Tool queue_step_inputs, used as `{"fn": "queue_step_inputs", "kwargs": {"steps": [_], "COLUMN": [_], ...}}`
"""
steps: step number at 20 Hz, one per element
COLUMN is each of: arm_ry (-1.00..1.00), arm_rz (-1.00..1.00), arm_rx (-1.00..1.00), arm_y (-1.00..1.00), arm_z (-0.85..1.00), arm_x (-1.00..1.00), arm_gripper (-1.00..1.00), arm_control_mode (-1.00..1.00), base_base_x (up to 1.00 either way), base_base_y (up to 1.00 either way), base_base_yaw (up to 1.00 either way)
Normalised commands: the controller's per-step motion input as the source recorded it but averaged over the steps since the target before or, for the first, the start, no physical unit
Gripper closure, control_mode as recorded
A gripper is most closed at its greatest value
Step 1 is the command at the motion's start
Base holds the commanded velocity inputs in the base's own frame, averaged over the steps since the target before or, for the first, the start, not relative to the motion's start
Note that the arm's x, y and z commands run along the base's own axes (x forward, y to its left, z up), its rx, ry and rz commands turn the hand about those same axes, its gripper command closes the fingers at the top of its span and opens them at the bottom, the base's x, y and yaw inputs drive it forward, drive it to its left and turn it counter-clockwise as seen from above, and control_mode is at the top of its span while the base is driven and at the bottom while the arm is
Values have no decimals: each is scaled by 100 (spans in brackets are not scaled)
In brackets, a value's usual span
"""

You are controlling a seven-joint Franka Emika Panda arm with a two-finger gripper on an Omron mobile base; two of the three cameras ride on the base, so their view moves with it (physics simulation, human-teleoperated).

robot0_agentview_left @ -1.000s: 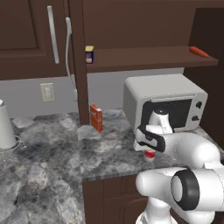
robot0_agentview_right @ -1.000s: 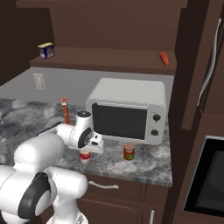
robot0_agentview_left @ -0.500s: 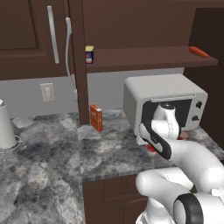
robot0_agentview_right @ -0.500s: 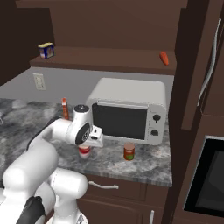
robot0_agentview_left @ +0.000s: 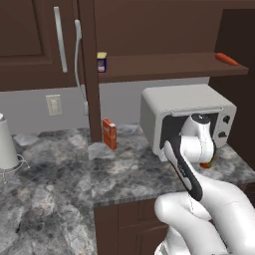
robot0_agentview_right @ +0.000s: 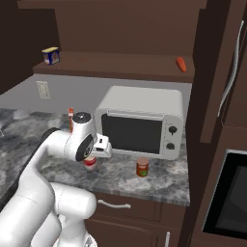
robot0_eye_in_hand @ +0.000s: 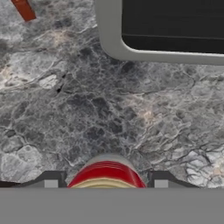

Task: Pick the cans from the counter and place them in their designated side in the cabinet.

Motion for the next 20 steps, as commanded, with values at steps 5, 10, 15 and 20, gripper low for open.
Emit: {"fn": "queue_step_inputs", "kwargs": {"steps": [5,10,15,20], "arm_ry": [-5,-6,-5,-4], "arm_rz": [0,3,5,6], "arm_rx": [-2,-2,-2,-2], "arm_y": [5,14,5,0], "arm_z": [42,45,42,42], "arm_x": [-16,-14,-30,-33], "arm_gripper": [100,100,100,100], "arm_control_mode": [-100,-100,-100,-100], "base_base_x": [0,0,0,0], "base_base_y": [0,0,0,0], "base_base_yaw": [0,0,0,0]}}
